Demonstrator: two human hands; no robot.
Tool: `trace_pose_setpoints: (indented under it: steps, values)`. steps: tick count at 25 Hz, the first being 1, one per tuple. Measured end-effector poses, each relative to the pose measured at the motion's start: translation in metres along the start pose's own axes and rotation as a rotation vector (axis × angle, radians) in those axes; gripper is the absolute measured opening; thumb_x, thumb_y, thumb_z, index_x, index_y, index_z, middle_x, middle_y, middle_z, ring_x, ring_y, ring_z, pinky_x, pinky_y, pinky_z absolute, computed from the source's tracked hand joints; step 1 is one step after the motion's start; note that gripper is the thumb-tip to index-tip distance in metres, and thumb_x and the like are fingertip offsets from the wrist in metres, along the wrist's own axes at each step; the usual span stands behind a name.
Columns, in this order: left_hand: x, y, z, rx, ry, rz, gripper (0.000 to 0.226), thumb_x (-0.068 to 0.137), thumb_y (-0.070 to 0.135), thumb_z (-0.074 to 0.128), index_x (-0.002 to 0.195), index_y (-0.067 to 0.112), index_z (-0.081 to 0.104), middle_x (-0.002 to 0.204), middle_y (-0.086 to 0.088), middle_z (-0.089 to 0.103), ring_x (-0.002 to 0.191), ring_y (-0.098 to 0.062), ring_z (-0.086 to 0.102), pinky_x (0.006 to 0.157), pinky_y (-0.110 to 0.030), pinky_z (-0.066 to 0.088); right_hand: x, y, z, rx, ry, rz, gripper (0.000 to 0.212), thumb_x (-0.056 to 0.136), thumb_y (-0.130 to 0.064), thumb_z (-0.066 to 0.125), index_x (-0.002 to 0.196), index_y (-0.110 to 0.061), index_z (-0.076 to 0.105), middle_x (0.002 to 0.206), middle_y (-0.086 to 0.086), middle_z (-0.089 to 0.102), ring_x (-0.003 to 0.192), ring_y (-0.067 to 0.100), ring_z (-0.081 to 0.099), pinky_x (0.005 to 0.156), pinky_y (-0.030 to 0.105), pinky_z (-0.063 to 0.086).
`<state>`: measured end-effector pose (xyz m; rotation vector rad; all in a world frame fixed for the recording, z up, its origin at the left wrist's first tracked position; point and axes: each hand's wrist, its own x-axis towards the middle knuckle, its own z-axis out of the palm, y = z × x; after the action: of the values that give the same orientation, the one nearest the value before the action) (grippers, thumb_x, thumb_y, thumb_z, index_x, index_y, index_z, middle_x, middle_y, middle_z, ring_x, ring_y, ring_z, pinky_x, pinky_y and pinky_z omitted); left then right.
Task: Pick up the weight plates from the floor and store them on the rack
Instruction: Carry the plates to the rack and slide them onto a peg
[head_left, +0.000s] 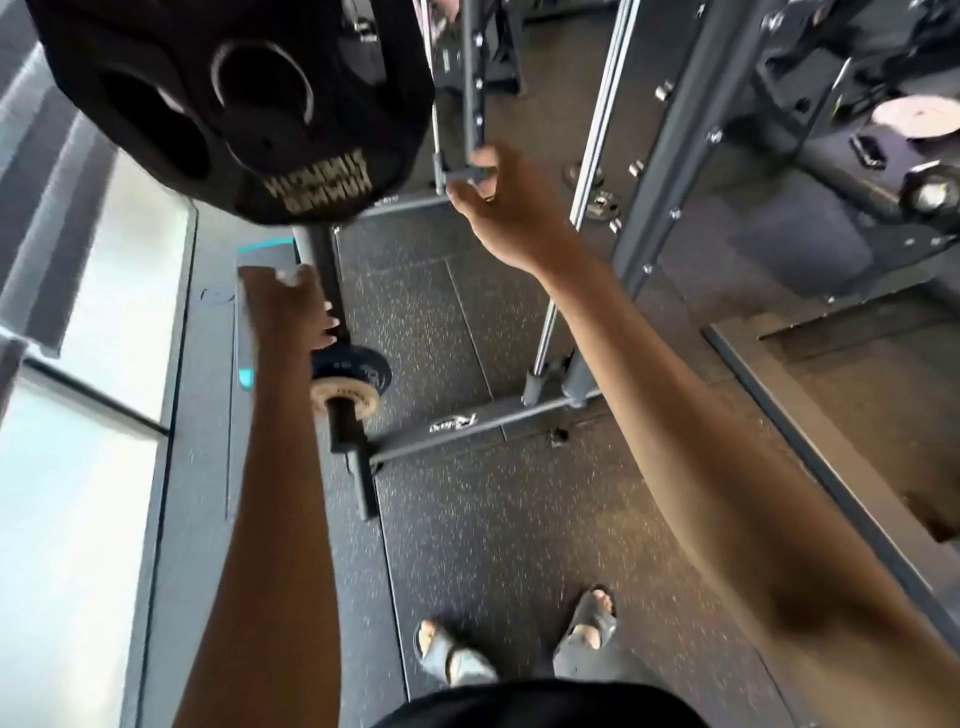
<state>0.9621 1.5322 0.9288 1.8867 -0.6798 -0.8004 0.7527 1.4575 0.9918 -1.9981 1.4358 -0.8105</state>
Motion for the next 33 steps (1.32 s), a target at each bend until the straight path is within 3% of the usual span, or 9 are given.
trace_pose_setpoints:
  steps: [3, 7, 14, 20, 25, 27, 29, 31, 33]
  values:
    - [-0.039, -0.012, 0.050, 0.104, -0.135, -0.028, 0.020, 0.097, 0.026, 0.050, 0.101, 0.008, 0.058, 0.092, -0.022, 0.069, 0.068, -0.031, 0.069, 0.061, -0.042, 0.060, -0.030, 0.044, 0.005, -0.024, -0.146, 0.072, 0.046, 0.099, -0.033, 0.056, 0.135, -0.003, 0.054, 0.132, 0.015, 0.062, 0.123, 0.028, 0.058, 0.103, 0.032, 0.043]
    - [-0.092, -0.009, 0.134, 0.228, -0.195, 0.026, 0.023, 0.097, 0.024, 0.048, 0.079, 0.013, 0.058, 0.084, -0.018, 0.069, 0.068, -0.030, 0.070, 0.067, -0.046, 0.061, -0.073, 0.118, -0.027, -0.042, -0.204, 0.135, 0.038, 0.099, -0.030, 0.056, 0.123, -0.001, 0.062, 0.122, 0.019, 0.067, 0.115, 0.034, 0.062, 0.097, 0.040, 0.048]
    - [-0.231, 0.014, 0.378, 0.318, -0.552, 0.178, 0.019, 0.095, 0.027, 0.051, 0.078, 0.019, 0.053, 0.085, -0.019, 0.070, 0.063, -0.029, 0.070, 0.065, -0.047, 0.061, -0.155, 0.303, -0.176, -0.032, -0.120, 0.420, 0.038, 0.098, -0.028, 0.057, 0.123, 0.000, 0.062, 0.125, 0.021, 0.064, 0.118, 0.037, 0.059, 0.095, 0.042, 0.047]
    - [-0.330, 0.037, 0.567, 0.589, -0.872, 0.371, 0.010, 0.097, 0.025, 0.054, 0.099, 0.016, 0.056, 0.090, -0.016, 0.071, 0.063, -0.026, 0.068, 0.064, -0.047, 0.062, -0.212, 0.443, -0.287, 0.024, 0.044, 0.696, 0.036, 0.099, -0.028, 0.053, 0.126, -0.005, 0.062, 0.129, 0.014, 0.062, 0.121, 0.034, 0.056, 0.092, 0.038, 0.047]
    - [-0.365, 0.047, 0.709, 0.837, -1.122, 0.453, 0.014, 0.098, 0.030, 0.051, 0.101, 0.017, 0.055, 0.092, -0.012, 0.070, 0.065, -0.025, 0.067, 0.069, -0.046, 0.062, -0.214, 0.554, -0.364, -0.016, 0.066, 0.819, 0.025, 0.098, -0.024, 0.049, 0.079, -0.011, 0.059, 0.079, 0.010, 0.059, 0.081, 0.032, 0.059, 0.054, 0.033, 0.036]
    - [-0.359, 0.052, 0.767, 0.862, -1.183, 0.449, 0.015, 0.099, 0.030, 0.049, 0.104, 0.018, 0.056, 0.096, -0.013, 0.070, 0.071, -0.026, 0.068, 0.072, -0.045, 0.062, -0.195, 0.598, -0.395, -0.021, 0.044, 0.836, 0.023, 0.098, -0.020, 0.049, 0.089, -0.006, 0.064, 0.083, 0.013, 0.064, 0.085, 0.034, 0.062, 0.058, 0.034, 0.039]
    - [-0.346, 0.058, 0.818, 0.866, -1.208, 0.479, 0.017, 0.099, 0.031, 0.050, 0.109, 0.018, 0.056, 0.103, -0.012, 0.069, 0.085, -0.028, 0.068, 0.078, -0.046, 0.060, -0.169, 0.640, -0.420, -0.024, 0.016, 0.824, 0.027, 0.099, -0.021, 0.049, 0.109, -0.003, 0.065, 0.104, 0.017, 0.068, 0.101, 0.036, 0.063, 0.076, 0.039, 0.049]
    - [-0.328, 0.071, 0.864, 0.868, -1.176, 0.508, 0.023, 0.099, 0.030, 0.051, 0.118, 0.017, 0.055, 0.113, -0.010, 0.064, 0.100, -0.028, 0.063, 0.084, -0.040, 0.054, -0.135, 0.677, -0.442, -0.032, 0.004, 0.837, 0.033, 0.099, -0.024, 0.049, 0.123, -0.003, 0.059, 0.119, 0.019, 0.065, 0.109, 0.036, 0.060, 0.090, 0.045, 0.052]
    - [-0.308, 0.084, 0.900, 0.878, -1.104, 0.507, 0.026, 0.099, 0.028, 0.052, 0.122, 0.016, 0.054, 0.118, -0.009, 0.060, 0.107, -0.027, 0.057, 0.083, -0.036, 0.046, -0.095, 0.712, -0.459, -0.045, -0.046, 0.826, 0.035, 0.100, -0.025, 0.048, 0.126, -0.003, 0.057, 0.124, 0.018, 0.063, 0.112, 0.034, 0.059, 0.092, 0.046, 0.051]
